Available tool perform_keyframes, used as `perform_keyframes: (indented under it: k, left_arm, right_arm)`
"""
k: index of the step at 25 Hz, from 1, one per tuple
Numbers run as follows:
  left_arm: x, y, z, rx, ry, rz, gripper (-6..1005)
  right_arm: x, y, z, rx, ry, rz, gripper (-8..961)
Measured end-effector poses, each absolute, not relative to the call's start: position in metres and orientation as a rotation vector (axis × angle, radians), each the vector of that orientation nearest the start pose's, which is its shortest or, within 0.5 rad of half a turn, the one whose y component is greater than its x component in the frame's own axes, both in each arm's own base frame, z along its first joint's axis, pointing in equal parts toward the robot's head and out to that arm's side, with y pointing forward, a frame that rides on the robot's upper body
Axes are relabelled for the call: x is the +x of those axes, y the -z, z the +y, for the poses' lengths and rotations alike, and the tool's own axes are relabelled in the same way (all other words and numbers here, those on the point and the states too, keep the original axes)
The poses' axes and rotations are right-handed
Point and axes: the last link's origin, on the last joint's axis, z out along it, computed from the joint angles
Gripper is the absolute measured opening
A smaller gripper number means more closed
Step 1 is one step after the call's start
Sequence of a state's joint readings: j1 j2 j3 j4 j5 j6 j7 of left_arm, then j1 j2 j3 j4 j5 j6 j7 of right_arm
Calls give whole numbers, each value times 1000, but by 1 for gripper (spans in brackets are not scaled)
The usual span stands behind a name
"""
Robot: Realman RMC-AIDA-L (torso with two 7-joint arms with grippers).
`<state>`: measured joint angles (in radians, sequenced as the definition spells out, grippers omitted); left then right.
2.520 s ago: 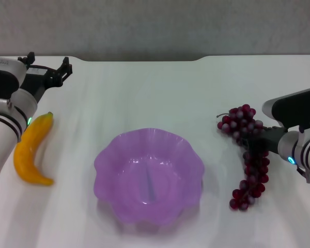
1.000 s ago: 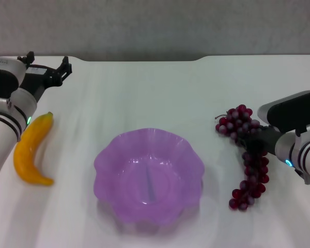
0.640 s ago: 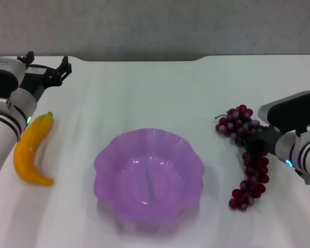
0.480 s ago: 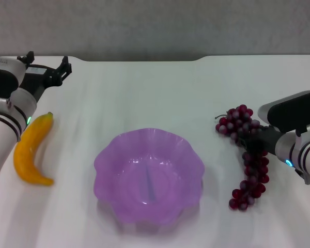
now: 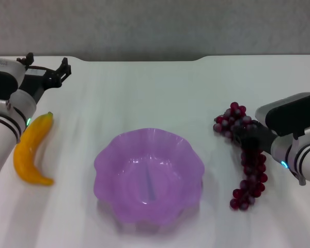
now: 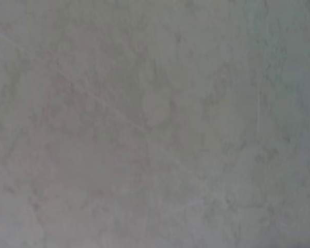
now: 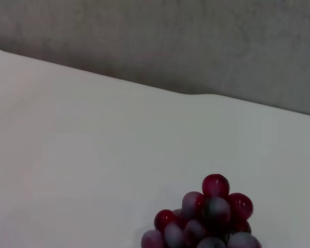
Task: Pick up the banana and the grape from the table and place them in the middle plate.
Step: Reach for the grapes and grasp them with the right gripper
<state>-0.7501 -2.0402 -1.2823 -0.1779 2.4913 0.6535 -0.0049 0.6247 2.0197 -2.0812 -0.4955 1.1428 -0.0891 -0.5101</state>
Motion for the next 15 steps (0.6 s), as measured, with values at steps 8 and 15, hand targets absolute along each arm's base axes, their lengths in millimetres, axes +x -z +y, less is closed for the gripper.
perform_keyframes:
  k: [8, 15]
  left_arm:
    - [-282, 0, 445, -1642, 453, -602, 897]
    - [-282, 0, 445, -1642, 453, -601, 897]
  right_arm:
    - [295, 71, 401, -1945, -96, 757, 505]
    - [295, 69, 395, -1905, -162, 706, 482]
